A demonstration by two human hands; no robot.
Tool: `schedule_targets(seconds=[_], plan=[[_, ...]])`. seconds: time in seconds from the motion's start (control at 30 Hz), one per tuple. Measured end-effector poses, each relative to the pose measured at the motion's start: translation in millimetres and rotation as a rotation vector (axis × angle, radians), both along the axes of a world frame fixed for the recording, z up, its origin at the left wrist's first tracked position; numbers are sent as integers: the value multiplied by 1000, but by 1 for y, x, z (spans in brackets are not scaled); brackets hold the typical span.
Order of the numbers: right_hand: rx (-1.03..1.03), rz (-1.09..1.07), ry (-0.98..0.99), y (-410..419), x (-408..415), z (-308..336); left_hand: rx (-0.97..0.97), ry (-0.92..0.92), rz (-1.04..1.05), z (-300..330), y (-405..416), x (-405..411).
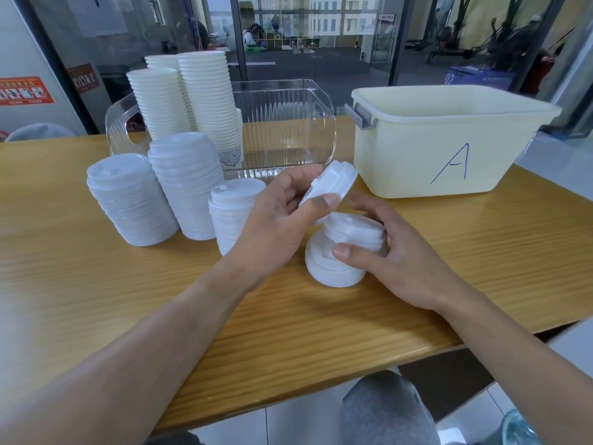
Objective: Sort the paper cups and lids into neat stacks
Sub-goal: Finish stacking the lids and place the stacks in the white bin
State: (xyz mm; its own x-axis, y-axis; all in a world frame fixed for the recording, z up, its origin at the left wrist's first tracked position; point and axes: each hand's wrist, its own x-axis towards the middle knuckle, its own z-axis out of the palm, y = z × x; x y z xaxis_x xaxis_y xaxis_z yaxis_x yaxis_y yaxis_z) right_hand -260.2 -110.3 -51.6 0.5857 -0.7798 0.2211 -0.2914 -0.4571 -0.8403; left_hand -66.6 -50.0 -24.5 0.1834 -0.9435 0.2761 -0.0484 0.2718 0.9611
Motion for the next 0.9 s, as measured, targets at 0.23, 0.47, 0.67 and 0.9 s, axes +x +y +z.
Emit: schedule_targets(seconds=[0.23, 0.47, 0.67, 0.9], plan=[[-28, -166, 39, 11, 7, -2, 11, -18, -2, 0, 0, 2], [35, -82, 33, 9, -10, 3, 14, -36, 10, 1, 0, 2], [123, -61, -11, 5, -12, 9, 20, -46, 5, 1, 2, 2], [179, -164, -250, -9, -29, 12, 24, -47, 3, 1, 1, 2]])
